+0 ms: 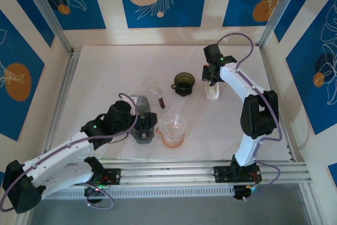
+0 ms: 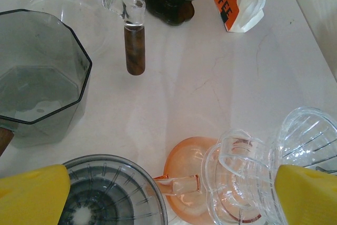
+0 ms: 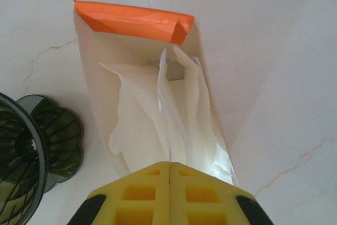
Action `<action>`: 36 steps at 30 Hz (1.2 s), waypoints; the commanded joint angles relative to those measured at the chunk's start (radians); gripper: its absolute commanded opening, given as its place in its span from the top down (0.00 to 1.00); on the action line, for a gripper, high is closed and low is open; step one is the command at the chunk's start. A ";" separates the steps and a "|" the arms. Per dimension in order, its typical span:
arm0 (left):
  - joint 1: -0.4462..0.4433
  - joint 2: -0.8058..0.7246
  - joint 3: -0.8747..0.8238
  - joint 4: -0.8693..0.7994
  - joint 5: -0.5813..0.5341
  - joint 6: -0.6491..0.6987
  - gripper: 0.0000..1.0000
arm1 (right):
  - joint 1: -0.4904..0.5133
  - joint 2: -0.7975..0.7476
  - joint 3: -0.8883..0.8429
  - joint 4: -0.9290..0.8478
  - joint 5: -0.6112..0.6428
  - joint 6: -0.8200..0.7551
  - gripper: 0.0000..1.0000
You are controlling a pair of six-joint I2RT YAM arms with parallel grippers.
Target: Place the coffee filter in the dripper
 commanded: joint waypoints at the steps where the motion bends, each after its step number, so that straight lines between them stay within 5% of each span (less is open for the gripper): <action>1: 0.008 0.005 0.022 0.018 0.014 0.004 0.00 | 0.008 -0.064 -0.006 -0.014 0.019 -0.006 1.00; 23: 0.008 0.006 0.063 -0.005 0.027 0.050 0.00 | 0.057 -0.342 -0.116 -0.063 -0.010 0.051 1.00; 36: 0.008 -0.040 0.101 -0.115 0.019 0.095 0.00 | 0.254 -0.654 -0.161 -0.198 -0.128 0.133 1.00</action>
